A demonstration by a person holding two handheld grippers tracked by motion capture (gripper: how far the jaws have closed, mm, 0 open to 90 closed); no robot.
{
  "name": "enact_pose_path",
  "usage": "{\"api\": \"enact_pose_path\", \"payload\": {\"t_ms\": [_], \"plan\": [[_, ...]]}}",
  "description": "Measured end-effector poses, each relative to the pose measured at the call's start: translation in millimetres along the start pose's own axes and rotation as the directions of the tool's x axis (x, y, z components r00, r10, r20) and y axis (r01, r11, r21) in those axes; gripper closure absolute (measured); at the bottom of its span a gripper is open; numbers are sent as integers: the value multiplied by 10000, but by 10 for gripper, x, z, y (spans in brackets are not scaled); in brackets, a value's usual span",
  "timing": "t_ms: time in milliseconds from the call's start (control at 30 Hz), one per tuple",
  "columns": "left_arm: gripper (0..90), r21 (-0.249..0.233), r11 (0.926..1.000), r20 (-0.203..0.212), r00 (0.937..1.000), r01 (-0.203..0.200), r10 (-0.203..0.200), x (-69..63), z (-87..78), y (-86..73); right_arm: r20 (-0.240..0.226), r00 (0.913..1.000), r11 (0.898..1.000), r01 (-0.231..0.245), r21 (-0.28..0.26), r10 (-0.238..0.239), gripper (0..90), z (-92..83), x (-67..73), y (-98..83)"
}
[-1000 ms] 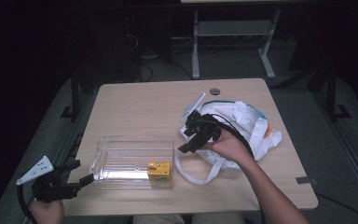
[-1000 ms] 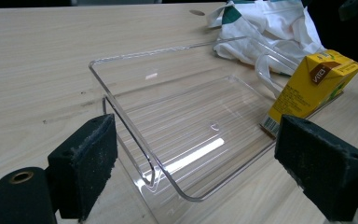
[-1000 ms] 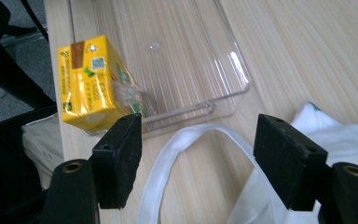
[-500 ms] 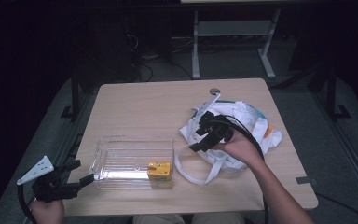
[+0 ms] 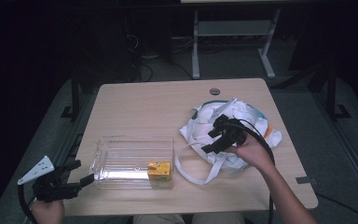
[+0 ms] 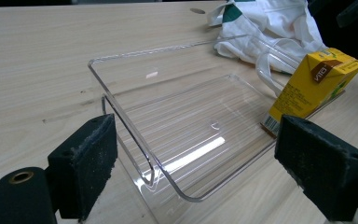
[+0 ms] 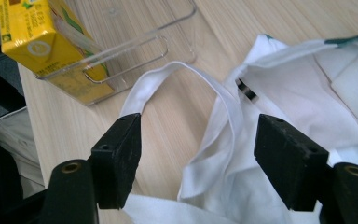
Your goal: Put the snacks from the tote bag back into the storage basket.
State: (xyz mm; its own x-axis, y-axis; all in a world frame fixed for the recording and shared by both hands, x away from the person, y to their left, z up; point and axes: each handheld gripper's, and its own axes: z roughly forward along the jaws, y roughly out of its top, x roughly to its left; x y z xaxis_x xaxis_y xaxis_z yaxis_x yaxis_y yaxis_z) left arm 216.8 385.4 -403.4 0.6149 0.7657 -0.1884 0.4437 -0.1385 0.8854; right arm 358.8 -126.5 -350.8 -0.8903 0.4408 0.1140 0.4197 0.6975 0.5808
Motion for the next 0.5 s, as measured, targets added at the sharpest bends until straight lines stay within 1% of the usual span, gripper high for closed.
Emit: {"api": "enact_pose_path", "payload": {"t_ms": [200,367,400,500], "plan": [[127,3,10000,-20,10000,0,0,0,-2,-1,109,9996,9997,-242,-104,244,314,-26,-34,-178],[127,4,10000,-28,10000,24,-24,-12,7,1,117,9977,9977,-659,-142,660,314,-55,-68,-335],[128,4,10000,-28,10000,24,-24,-12,7,1,117,9977,9977,-659,-142,660,314,-55,-68,-335],[127,13,10000,-35,10000,9,-9,-11,8,-1,150,9960,9959,-881,-197,884,316,-75,-90,-432]]}}
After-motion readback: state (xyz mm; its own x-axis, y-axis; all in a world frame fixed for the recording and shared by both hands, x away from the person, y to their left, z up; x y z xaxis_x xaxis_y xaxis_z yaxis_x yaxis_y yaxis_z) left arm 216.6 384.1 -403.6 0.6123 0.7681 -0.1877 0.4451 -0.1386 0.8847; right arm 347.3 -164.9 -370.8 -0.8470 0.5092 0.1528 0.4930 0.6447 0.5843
